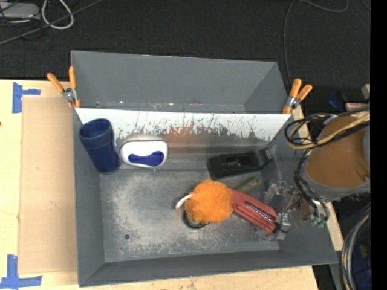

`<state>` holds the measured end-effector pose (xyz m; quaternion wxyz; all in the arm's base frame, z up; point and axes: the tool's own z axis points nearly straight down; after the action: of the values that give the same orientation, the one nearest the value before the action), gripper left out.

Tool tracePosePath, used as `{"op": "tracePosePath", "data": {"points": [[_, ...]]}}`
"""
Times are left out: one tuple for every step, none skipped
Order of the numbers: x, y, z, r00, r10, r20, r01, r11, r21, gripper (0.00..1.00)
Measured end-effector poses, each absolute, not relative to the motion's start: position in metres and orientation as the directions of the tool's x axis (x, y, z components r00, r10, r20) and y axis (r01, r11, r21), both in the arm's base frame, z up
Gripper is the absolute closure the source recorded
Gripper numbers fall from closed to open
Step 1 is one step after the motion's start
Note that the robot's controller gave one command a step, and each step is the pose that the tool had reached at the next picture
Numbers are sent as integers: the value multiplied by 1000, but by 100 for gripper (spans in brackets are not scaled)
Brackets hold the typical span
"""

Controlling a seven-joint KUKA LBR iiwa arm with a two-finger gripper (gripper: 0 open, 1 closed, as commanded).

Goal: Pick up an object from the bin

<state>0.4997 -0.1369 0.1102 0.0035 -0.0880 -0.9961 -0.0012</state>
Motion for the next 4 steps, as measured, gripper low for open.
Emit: {"op": "tracePosePath", "data": {"points": [[503, -156, 67, -984, 176, -4, 176, 984, 1, 0], [497, -149, 70, -935, 354, 5, 355, 935, 1, 100], [497, -149, 70, -935, 354, 5, 354, 935, 1, 100], [496, -149, 78, -936, 353, 6, 353, 936, 1, 100]]}}
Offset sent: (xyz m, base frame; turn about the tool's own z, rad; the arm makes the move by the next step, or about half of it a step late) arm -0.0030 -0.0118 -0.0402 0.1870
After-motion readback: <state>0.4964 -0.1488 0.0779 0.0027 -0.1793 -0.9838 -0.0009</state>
